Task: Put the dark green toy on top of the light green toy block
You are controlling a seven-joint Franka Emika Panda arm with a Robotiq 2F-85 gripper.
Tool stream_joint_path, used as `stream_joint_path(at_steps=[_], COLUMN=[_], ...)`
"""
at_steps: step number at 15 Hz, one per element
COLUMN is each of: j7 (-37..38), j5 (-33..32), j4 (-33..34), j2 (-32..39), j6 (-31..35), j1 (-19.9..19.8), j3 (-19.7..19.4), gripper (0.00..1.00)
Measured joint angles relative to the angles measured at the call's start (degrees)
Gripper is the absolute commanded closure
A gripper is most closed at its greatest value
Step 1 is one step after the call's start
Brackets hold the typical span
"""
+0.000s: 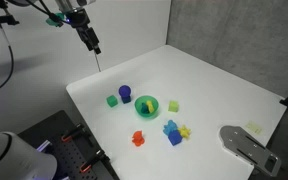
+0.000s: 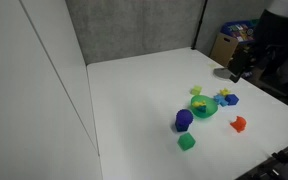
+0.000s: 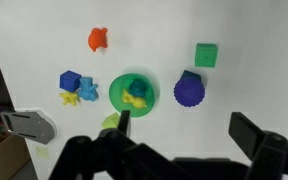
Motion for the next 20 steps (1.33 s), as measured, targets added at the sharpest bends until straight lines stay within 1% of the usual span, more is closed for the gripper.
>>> stream_joint_path(at_steps=[5,8,12,16,20], j7=[0.00,0.00,-0.08,-1.42,-8.03], j5=[0.00,0.00,0.01,1.34,7.37], j4=[-0.02,-0.01,0.32,0.45,0.65], j2=[0.04,0.22,0.66,2.84,7.27], j6=[0.00,0.01,1.22,6.16,12.40], j1=[0.32,1.86,2.74,2.81,2.89], j3=[-0.30,-1.84,-4.22,-8.05,-12.77], gripper=[0.00,0.00,0.00,0.00,0.00])
